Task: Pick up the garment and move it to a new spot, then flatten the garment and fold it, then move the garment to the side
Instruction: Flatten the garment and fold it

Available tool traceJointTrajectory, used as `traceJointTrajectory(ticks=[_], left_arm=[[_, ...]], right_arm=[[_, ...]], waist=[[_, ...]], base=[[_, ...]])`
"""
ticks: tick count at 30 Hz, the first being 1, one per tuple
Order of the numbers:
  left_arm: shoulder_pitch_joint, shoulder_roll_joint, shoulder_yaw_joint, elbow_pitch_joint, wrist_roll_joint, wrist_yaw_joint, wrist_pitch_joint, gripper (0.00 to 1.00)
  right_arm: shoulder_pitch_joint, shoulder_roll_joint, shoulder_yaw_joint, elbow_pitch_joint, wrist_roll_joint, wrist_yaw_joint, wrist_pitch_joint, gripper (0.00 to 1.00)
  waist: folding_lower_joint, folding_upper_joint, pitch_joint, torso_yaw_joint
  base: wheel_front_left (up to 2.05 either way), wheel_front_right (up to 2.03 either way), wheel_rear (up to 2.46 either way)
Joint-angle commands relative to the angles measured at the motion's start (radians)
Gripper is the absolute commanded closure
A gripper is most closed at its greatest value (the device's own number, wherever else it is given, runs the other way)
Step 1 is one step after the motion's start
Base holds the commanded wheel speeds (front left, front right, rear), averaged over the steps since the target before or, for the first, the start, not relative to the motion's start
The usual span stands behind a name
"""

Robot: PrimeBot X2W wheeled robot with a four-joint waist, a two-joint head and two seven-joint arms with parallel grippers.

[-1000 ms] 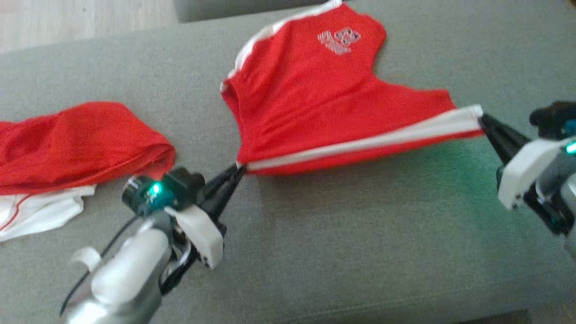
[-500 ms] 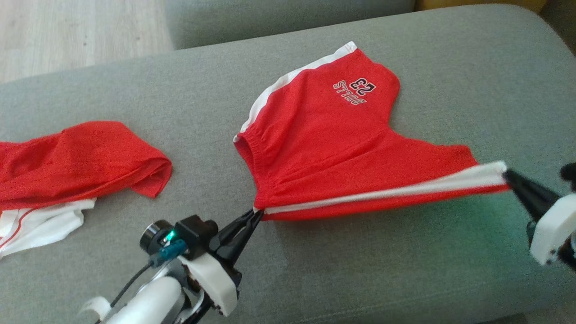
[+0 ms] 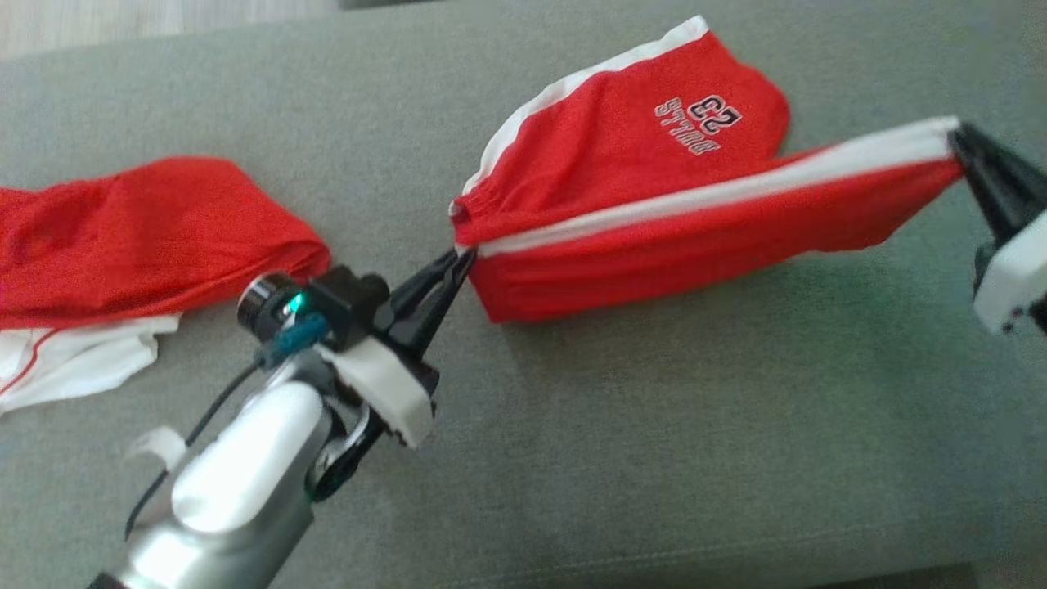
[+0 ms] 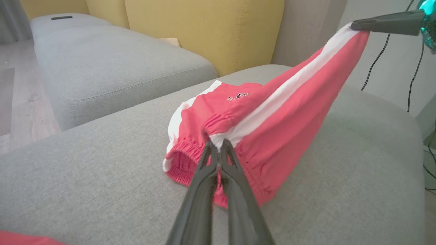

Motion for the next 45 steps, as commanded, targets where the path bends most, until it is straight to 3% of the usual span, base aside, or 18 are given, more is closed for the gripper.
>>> traceJointTrajectory(ticks=[1,15,29,45], left_arm=[[-0.062,0.012,0.044,-0.019,-0.004,-0.002,0.002,1.00],[-0.250,-0.041,0.058,0.120,-0.020,-0.013,0.019,1.00],[-0.404,-0.096,0.029,0.240,-0.021,-0.025,-0.001,1.00],[-0.483,-0.147,0.024,0.326,-0.004,-0.025,-0.041,1.00]], right_arm=[[-0.033,-0.016,-0.004,-0.019,-0.011,-0.001,0.008,1.00],[-0.327,0.010,0.097,0.162,-0.069,-0.001,-0.011,1.00],[-0.627,0.015,0.291,0.393,-0.114,-0.001,-0.104,1.00],[-0.813,0.050,0.419,0.658,-0.115,-0.001,-0.204,1.00]], waist=[[0.0001,-0.0001,0.026,0.018],[0.0001,-0.0001,0.149,0.058],[0.0001,-0.0001,0.275,0.120],[0.0001,-0.0001,0.355,0.148]], base=[[0.00,0.00,0.00],[0.00,0.00,0.00],[0.00,0.00,0.00],[0.00,0.00,0.00]])
